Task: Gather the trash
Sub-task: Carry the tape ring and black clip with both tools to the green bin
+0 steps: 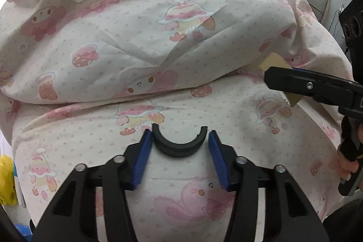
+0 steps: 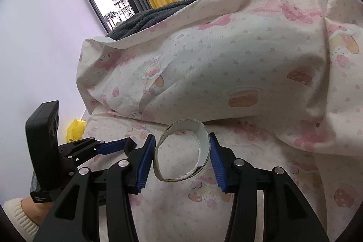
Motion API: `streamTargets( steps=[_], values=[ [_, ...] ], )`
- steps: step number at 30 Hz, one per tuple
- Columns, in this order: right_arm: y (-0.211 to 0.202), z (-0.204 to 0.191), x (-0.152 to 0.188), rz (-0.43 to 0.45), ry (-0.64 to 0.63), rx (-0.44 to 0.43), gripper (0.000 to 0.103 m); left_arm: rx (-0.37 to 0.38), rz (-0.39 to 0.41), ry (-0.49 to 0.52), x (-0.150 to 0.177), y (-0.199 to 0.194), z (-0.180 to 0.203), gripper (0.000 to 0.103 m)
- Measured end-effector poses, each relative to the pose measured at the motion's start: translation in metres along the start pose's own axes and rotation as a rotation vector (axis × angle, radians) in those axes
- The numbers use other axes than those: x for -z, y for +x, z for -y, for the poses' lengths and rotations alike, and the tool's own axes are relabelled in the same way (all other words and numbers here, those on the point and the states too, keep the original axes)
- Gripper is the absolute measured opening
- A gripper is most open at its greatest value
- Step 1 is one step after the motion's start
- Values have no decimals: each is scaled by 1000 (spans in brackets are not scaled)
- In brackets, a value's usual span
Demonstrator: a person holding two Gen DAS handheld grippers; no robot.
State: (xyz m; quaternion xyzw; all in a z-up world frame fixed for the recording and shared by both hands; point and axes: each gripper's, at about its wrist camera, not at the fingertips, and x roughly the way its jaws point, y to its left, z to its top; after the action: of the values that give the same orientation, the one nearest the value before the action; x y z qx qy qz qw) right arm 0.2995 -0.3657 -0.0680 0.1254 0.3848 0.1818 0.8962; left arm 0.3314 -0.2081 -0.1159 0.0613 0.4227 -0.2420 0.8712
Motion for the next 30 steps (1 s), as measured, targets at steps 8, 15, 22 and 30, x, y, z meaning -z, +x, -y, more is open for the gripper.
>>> streamTargets(
  steps=[8,15,22,30],
  values=[
    [-6,-19,3,-6,-29,9,48,43,37,-10,10,-25,-3,50],
    [-21,-38,11,-3,-47,15,48,48,72,-36,41,-65,-8,50],
    [-22,-60,21,-19,-52,22,48,8,103,-54,72,-111,-4,50],
    [-25,-100,30,-37,-128,29,48,-55,121,-103,105,-137,-22,50]
  ],
)
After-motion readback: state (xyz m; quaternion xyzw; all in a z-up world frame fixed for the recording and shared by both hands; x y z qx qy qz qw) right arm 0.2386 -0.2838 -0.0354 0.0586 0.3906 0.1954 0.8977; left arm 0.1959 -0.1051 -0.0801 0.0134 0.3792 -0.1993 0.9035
